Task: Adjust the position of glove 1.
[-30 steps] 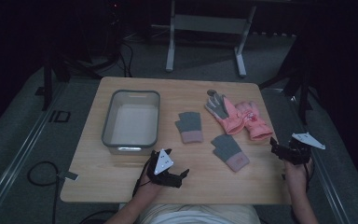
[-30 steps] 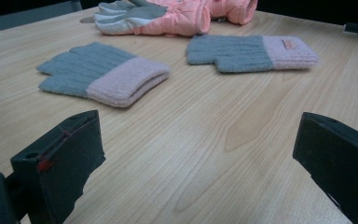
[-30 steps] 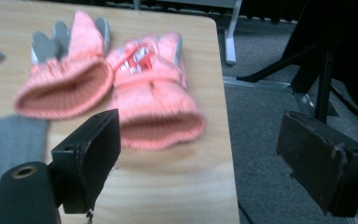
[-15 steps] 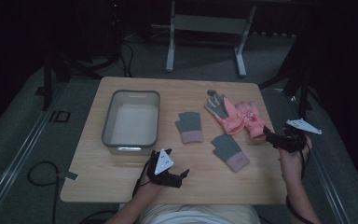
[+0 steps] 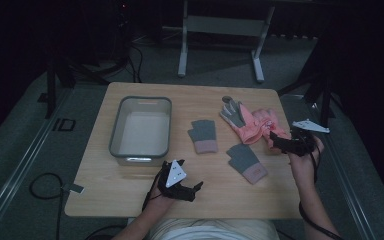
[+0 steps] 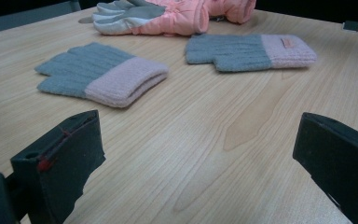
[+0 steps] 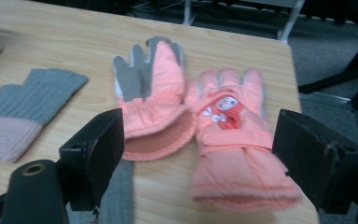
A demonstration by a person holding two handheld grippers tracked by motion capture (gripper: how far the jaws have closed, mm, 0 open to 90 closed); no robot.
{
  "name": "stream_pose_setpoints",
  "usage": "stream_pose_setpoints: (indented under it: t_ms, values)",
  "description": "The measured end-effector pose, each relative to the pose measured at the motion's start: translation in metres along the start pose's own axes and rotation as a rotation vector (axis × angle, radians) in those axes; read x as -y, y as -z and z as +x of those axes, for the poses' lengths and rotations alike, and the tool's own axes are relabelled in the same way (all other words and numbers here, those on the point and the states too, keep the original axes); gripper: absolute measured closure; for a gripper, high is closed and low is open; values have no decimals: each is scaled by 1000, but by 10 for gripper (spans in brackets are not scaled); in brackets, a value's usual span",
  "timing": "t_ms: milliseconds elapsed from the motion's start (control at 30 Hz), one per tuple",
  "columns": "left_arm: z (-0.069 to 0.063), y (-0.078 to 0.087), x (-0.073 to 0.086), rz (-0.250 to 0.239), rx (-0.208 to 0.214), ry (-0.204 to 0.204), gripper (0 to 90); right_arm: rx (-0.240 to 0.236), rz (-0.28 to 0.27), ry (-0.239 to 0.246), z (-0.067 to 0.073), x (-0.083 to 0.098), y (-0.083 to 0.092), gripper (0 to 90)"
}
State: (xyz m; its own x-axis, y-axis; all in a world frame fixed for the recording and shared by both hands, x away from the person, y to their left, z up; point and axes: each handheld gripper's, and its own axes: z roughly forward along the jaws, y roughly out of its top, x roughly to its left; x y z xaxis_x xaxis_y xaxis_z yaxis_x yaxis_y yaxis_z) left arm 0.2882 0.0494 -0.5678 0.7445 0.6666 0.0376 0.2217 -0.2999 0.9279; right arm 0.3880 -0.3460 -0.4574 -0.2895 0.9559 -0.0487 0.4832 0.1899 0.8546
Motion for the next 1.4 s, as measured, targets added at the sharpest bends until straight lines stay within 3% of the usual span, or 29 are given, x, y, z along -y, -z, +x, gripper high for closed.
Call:
stream_pose_setpoints:
  t_ms: [333, 433, 533, 867, 1067, 1400]
  values:
    - [0, 0, 0, 1, 1, -1, 11, -124, -24, 61, 27, -12, -17, 137]
    - [0, 0, 0, 2, 0, -4, 11, -160, -6, 56, 34, -14, -23, 140]
    - [0, 0, 0, 2, -1, -5, 11, -210, 22, 20, 40, -15, -30, 136]
    - [0, -1, 0, 5, 3, -4, 11, -260, 67, 42, 66, -16, -53, 114]
    - [0, 0, 0, -2, 5, -5, 10, -313, 80, 53, 81, -14, -68, 225]
    - [-1, 1, 0, -12, 3, -14, 11, -367, 127, 116, 114, -10, -96, 368]
